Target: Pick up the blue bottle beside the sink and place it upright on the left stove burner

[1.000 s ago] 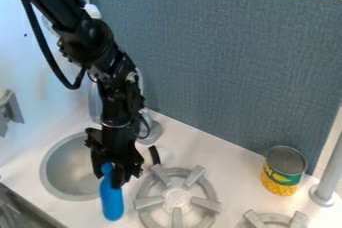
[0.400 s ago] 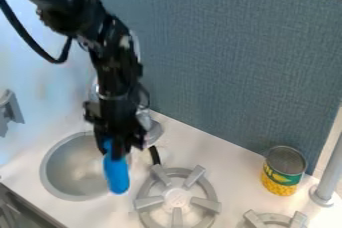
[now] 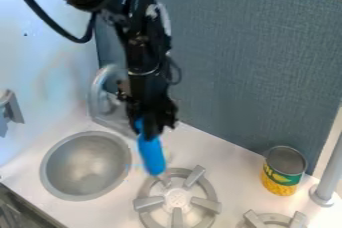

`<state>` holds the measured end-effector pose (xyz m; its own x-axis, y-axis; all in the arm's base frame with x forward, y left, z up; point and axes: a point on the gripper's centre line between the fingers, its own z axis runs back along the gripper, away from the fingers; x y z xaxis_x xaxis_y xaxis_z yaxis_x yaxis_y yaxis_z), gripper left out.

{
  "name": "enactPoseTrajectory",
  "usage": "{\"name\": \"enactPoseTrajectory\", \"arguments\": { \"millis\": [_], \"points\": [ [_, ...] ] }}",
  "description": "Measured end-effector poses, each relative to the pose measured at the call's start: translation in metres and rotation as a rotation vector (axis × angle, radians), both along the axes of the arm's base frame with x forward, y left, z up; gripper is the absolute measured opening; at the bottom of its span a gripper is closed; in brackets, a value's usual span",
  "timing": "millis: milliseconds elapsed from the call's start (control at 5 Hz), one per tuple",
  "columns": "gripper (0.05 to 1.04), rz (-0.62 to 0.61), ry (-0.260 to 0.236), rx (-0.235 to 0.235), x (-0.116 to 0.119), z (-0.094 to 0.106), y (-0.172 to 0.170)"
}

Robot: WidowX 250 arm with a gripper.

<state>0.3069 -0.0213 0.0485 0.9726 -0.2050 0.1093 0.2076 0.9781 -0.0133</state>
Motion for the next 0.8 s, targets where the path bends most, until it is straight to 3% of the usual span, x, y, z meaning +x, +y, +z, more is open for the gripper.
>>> {"name": "enactPoseTrajectory", "arguments": {
  "millis": [400, 800],
  "points": [
    [0.346, -0.015, 0.042, -0.025, 0.013, -0.015, -0.027],
    [0.346, -0.017, 0.082, 0.016, 0.019, -0.038, -0.029]
  ]
}}
